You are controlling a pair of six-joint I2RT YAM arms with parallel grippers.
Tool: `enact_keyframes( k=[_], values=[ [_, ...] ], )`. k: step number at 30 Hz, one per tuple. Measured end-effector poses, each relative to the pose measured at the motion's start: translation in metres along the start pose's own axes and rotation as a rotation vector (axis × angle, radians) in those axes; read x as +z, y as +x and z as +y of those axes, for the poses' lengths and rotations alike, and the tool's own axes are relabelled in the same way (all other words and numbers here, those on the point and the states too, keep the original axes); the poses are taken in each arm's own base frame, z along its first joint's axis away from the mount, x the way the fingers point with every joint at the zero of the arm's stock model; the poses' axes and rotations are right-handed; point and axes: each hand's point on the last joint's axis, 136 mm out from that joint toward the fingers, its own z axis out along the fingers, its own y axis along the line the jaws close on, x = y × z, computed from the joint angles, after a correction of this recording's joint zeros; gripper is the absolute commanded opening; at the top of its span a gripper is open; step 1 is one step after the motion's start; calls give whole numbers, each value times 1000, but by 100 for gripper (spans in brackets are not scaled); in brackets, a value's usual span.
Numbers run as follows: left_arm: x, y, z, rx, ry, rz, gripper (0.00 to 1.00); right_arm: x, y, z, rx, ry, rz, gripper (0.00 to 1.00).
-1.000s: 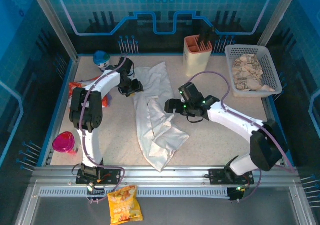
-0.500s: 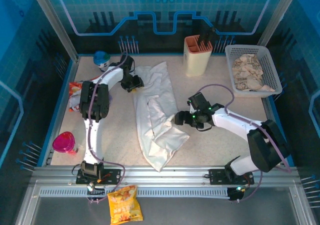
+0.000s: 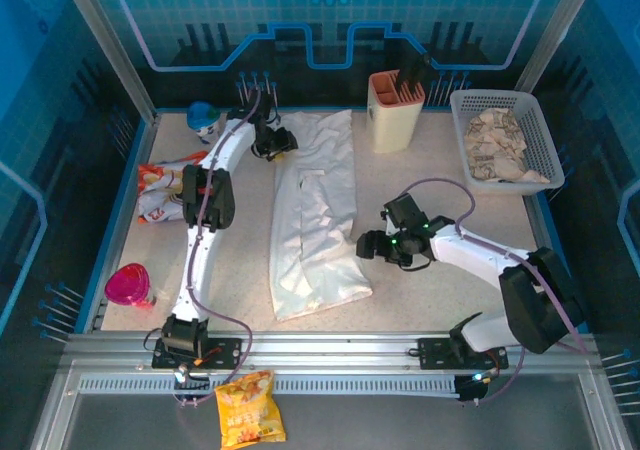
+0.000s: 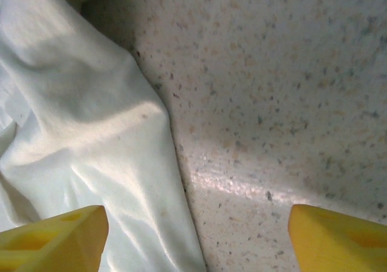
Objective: Fold and stack the t-shirts
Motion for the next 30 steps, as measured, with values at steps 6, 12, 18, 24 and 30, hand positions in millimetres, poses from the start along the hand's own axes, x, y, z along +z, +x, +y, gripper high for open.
enact_keyframes(
  k=[6,12,18,24,30],
  values=[
    [-20,25,5,-46,28,48,49,6,29,-1,22,-46,49,62],
    [-100,84,-1,-64,68,32,50,15,61,6,6,-57,112,56],
    [-156,158,6,-53,119,-15,50,17,72,8,34,-65,124,37],
    [-147,268,45,-100,65,120,50,18,80,14,54,-69,143,22],
    [-167,326,60,-117,66,147,48,17,95,18,95,-79,168,3]
  ],
)
